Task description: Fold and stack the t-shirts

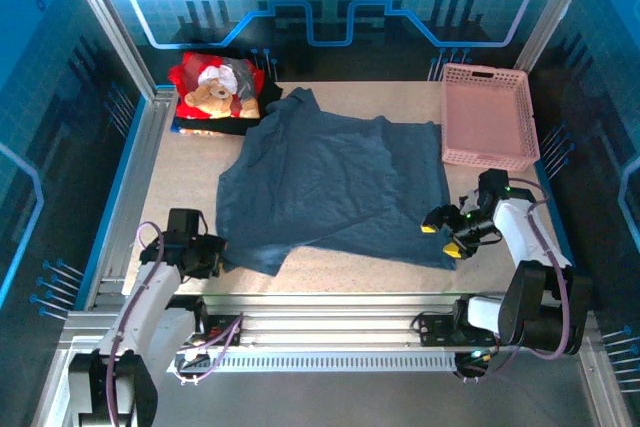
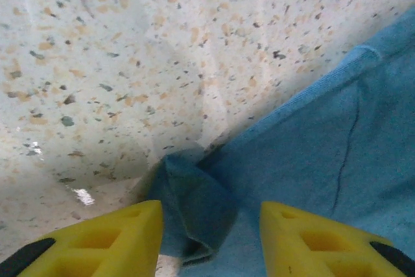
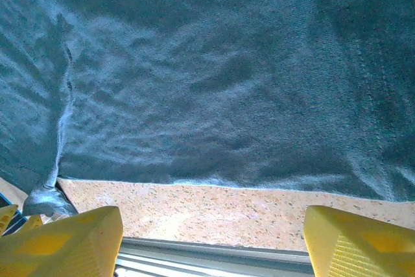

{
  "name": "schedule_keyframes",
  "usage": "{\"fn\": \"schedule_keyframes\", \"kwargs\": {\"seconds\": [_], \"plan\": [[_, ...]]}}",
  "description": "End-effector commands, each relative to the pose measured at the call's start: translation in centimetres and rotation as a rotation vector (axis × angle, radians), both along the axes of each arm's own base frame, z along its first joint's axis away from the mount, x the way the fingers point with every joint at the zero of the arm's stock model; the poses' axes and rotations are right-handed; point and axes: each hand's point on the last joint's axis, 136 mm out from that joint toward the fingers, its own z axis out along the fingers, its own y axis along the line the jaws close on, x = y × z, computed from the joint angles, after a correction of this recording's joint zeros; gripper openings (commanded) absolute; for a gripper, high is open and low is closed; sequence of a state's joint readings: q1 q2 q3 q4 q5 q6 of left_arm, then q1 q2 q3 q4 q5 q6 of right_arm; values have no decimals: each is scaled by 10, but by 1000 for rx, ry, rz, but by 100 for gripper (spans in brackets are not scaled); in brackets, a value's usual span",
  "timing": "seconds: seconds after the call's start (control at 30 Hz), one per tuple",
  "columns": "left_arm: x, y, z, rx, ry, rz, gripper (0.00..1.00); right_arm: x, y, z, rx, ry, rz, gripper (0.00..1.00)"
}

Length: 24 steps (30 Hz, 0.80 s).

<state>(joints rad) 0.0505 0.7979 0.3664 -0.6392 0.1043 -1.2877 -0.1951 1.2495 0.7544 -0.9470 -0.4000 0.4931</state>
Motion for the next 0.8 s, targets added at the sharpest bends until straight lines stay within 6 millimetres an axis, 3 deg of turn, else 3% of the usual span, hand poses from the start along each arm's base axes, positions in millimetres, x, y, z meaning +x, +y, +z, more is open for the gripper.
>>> {"fn": "schedule_keyframes", "kwargs": {"seconds": [0.0,0.1,0.23,0.27,0.57,0.77], "plan": [[12,3,2,-1,-34,22,36,-4,3,-5,-3,19,19,74],[13,-1,0,-23,-28,14,27,-5,-1,-9,-28,40,7,74],[12,-4,4,-36,-50,8,2,-6,-7,-14,-59,54,-14,72],[12,-4,7,-36,-60,-1,0,-7,-8,-15,-68,58,-19,71],[6,-15,34,-23,-131,-143,0,-18,-21,-22,-143,166,-50,58],[17,-18,56,-10,-216,-169,0,-32,-31,-19,-219,246,-64,59]]}}
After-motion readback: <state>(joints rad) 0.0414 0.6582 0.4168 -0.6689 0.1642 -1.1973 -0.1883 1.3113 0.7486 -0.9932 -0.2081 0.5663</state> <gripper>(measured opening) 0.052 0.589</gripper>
